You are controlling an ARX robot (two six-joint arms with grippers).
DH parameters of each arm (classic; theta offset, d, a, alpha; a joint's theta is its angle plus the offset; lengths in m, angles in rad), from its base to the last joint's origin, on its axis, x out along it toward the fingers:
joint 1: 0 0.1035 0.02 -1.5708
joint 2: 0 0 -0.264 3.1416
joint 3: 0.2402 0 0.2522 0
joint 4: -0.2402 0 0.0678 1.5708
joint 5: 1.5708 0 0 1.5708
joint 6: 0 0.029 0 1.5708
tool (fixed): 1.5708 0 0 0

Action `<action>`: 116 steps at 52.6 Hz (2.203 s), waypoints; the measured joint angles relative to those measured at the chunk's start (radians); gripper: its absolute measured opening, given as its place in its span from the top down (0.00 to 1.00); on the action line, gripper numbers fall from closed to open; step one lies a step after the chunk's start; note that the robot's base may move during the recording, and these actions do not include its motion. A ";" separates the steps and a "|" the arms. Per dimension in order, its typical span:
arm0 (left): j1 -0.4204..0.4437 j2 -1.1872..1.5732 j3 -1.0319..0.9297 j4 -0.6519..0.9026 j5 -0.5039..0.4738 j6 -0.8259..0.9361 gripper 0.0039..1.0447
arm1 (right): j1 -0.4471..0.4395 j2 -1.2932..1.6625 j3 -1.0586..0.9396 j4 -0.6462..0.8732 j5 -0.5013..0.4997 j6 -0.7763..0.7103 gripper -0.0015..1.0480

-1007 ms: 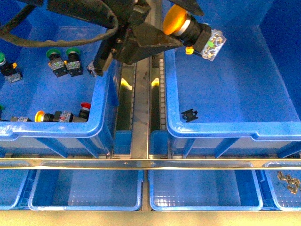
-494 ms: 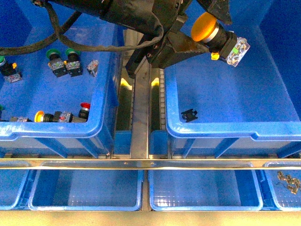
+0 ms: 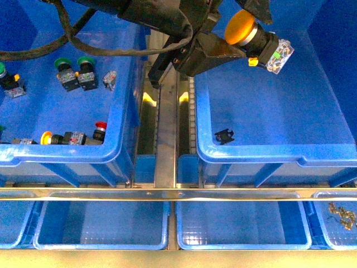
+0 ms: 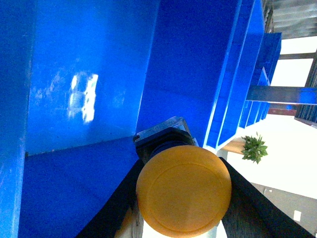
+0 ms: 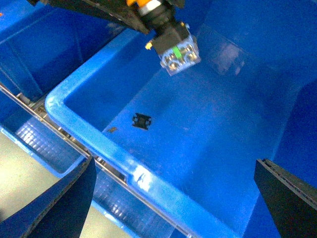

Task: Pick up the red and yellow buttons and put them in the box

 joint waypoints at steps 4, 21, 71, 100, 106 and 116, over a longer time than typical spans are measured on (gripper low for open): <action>0.000 0.000 0.000 0.000 0.001 0.000 0.68 | 0.011 0.135 0.026 0.130 0.001 -0.025 0.06; 0.000 0.002 0.002 -0.009 0.001 0.011 0.68 | 0.056 0.503 0.200 0.377 0.019 -0.109 0.06; 0.005 0.026 0.042 -0.028 -0.023 0.016 0.68 | 0.074 0.803 0.342 0.644 0.101 -0.258 0.06; 0.010 0.042 0.058 -0.036 -0.029 0.020 0.68 | 0.068 0.822 0.317 0.629 0.079 -0.272 0.42; 0.010 0.043 0.061 -0.040 -0.032 0.023 0.68 | 0.069 0.824 0.316 0.628 0.083 -0.267 0.55; 0.010 0.043 0.066 -0.043 -0.037 0.043 0.68 | 0.070 0.827 0.315 0.640 0.089 -0.277 0.64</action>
